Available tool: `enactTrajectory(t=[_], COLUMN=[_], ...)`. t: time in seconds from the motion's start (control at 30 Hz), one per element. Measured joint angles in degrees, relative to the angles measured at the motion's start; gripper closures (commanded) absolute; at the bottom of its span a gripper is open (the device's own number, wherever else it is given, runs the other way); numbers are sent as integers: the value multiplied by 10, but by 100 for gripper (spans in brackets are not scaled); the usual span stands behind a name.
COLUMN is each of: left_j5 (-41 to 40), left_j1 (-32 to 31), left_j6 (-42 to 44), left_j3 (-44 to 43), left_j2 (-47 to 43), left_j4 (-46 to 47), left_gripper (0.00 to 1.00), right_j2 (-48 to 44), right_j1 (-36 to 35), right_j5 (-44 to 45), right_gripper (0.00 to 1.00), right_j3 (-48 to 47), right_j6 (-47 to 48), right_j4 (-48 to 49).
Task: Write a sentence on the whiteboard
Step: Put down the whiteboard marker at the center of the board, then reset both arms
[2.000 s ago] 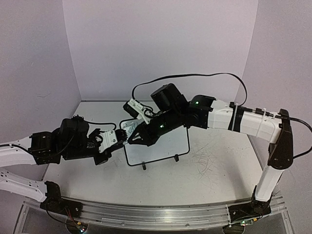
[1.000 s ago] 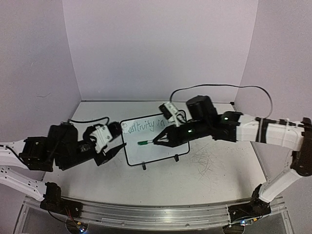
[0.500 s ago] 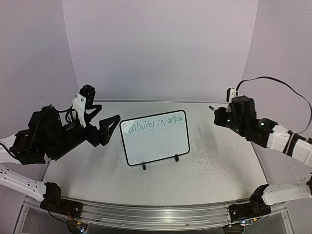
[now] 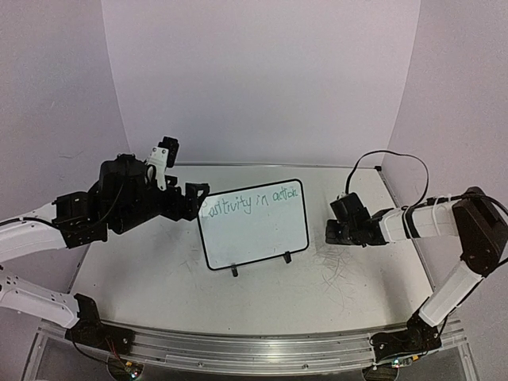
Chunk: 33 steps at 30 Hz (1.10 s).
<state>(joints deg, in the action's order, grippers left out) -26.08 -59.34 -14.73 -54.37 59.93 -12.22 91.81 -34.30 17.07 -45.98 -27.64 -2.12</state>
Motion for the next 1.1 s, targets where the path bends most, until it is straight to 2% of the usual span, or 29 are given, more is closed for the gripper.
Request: enactTrajectory(t=[0.07,0.23,0.43,0.47,0.57,0.63,0.8,0.97,1.1], left_j5=[27,79,161,173,189,190,185,168,163], left_j1=[33,127,235,253,286,293,294,295,295], left_j6=[-10,-38,-59,-59,-54,-47,-22,6,19], left_j3=[0,-1,-29,-40,-78,-109,-187,-239,-256], left_j2=[7,10,16,19,22,22,19,19,19], left_j4=[-6,-16,-35,-39,-53,-57,-57,-54,-53], left_gripper=[5,4,3,3,2,1,0,1,0], right_j2=[8,14,-10,-28,-111,-187,-342,-392,-412], right_j1=[0,0,0,0,0,0,0,0,0], right_j5=[-16,-37,-44,-42,-34,-24,-11,-9,-2], right_gripper=[83,59,35,30,5,2,2,2,2], right_j3=[16,37,56,56,45,18,-106,-260,-313], right_j6=[-9,-27,-31,-28,-8,17,95,141,158], right_j4=[21,52,37,24,-23,-58,-100,-118,-117])
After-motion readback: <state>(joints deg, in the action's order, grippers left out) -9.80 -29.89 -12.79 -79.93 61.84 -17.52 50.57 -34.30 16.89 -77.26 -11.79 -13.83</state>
